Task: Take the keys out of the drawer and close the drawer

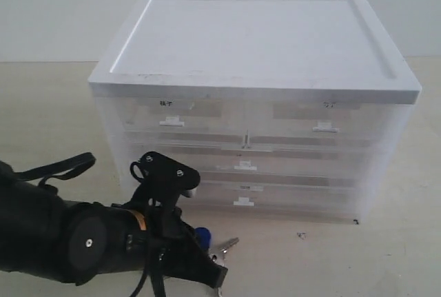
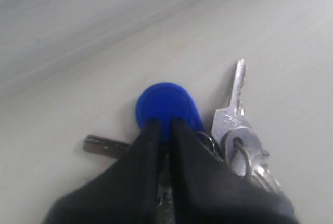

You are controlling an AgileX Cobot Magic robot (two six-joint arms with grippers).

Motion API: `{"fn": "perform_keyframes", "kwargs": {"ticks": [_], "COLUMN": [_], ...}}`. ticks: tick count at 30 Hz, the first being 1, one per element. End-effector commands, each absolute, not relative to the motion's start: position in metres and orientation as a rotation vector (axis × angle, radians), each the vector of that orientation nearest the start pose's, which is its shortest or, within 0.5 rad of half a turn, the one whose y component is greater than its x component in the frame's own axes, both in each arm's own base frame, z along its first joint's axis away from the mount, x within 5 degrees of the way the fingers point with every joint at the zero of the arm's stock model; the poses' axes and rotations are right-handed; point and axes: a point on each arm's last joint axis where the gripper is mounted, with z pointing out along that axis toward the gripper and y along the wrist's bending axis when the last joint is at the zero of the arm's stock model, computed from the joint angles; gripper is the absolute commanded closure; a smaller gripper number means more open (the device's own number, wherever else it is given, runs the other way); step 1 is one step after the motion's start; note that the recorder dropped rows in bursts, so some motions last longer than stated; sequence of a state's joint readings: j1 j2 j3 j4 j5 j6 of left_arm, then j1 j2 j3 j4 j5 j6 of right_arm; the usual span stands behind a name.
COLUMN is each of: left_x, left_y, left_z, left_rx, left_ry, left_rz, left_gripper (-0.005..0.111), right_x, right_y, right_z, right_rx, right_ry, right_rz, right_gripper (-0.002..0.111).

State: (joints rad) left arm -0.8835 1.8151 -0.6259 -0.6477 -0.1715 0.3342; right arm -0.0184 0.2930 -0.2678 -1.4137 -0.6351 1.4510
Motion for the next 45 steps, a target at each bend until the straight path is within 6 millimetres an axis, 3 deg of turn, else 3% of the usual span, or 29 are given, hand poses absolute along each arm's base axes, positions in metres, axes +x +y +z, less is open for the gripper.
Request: {"fn": "perform_keyframes", "kwargs": {"ticks": [1,6,11,15,18,22,25,34,39,45], "left_x": [0.193,0.188,0.158,0.137,0.143,0.151,0.171,0.202,0.204,0.184], "left_y": [-0.246,-0.258,-0.248,-0.243,-0.251,-0.264,-0.275,-0.262,-0.263,-0.274], "left_z": [0.094,0.104,0.131,0.117,0.101,0.097,0.094,0.094,0.095,0.112], "left_rx": [0.738,0.777,0.839,0.941,0.942,0.950,0.943,0.887,0.901,1.021], "left_ry": [2.484,2.439,2.382,2.461,2.478,2.460,2.431,2.430,2.398,2.311], "left_rz": [-0.387,-0.426,-0.495,-0.479,-0.437,-0.439,-0.425,-0.375,-0.364,-0.408], "left_gripper": [0.102,0.102,0.102,0.102,0.102,0.102,0.102,0.102,0.102,0.102], "right_x": [0.063,0.063,0.063,0.063,0.063,0.063,0.063,0.062,0.061,0.061], "right_y": [0.052,0.052,0.052,0.052,0.052,0.052,0.052,0.053,0.055,0.055], "right_z": [0.291,0.291,0.291,0.291,0.291,0.291,0.290,0.289,0.289,0.289], "right_rx": [-0.462,-0.465,-0.461,-0.461,-0.461,-0.461,-0.466,-0.476,-0.495,-0.495], "right_ry": [1.375,1.376,1.378,1.378,1.377,1.377,1.379,1.392,1.389,1.389], "right_rz": [0.482,0.479,0.478,0.478,0.484,0.484,0.480,0.487,0.497,0.497], "right_gripper": [0.109,0.109,0.109,0.109,0.109,0.109,0.109,0.109,0.109,0.109]}}
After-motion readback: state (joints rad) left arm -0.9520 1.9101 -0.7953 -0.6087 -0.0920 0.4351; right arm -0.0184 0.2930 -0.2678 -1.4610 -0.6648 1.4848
